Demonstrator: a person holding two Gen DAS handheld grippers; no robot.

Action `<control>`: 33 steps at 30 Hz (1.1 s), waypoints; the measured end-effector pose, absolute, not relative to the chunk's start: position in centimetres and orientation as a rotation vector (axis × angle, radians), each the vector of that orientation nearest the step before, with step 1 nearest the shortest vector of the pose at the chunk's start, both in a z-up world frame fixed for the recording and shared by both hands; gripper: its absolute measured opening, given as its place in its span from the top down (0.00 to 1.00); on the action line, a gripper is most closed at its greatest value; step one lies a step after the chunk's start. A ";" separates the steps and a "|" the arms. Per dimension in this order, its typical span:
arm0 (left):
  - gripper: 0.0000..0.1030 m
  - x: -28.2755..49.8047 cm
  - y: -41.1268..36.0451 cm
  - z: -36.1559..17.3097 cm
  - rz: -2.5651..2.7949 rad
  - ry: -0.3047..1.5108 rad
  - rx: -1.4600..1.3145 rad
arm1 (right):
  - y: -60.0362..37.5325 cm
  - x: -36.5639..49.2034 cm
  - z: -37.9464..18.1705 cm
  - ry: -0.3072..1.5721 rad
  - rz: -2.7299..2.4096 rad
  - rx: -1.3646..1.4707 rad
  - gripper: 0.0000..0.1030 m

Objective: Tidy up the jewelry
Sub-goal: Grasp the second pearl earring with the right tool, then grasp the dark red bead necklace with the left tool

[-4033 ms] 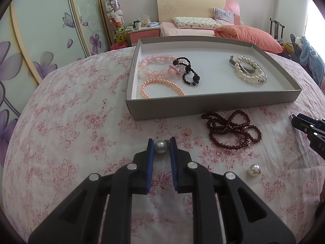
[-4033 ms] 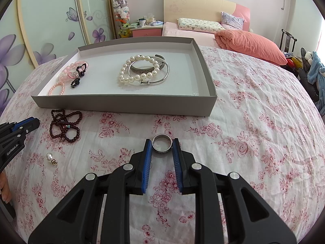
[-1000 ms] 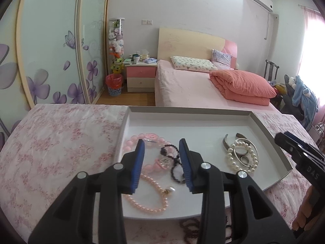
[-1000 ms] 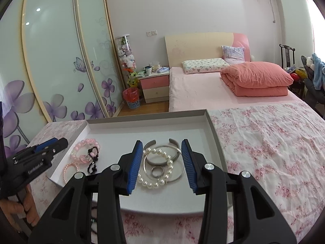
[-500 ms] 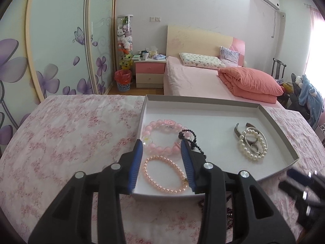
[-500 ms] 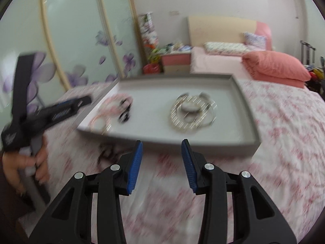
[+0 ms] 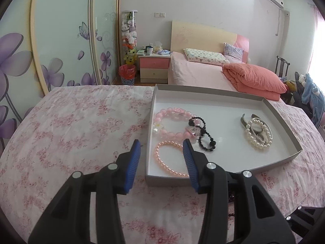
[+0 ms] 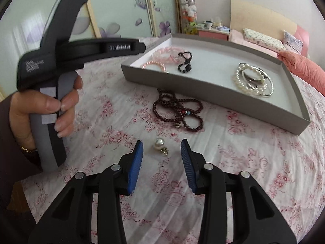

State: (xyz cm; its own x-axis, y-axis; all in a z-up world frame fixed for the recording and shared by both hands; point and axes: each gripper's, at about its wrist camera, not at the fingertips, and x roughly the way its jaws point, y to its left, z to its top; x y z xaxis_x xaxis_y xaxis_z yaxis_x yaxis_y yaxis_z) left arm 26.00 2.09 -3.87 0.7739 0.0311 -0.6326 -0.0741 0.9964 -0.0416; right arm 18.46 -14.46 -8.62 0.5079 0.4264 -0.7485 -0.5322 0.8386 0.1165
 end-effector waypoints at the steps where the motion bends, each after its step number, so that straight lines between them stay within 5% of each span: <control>1: 0.58 26.0 2.1 -3.9 0.058 0.684 -0.066 | -14.3 18.5 -8.7 0.865 0.582 -0.140 0.65; 8: 0.58 25.8 2.2 -4.0 0.056 0.689 -0.064 | -13.6 18.5 -8.8 0.860 0.555 -0.203 0.86; 33: 0.46 22.0 -3.9 -5.0 -0.153 0.778 0.025 | -24.8 23.0 -9.5 0.870 0.124 -0.053 0.86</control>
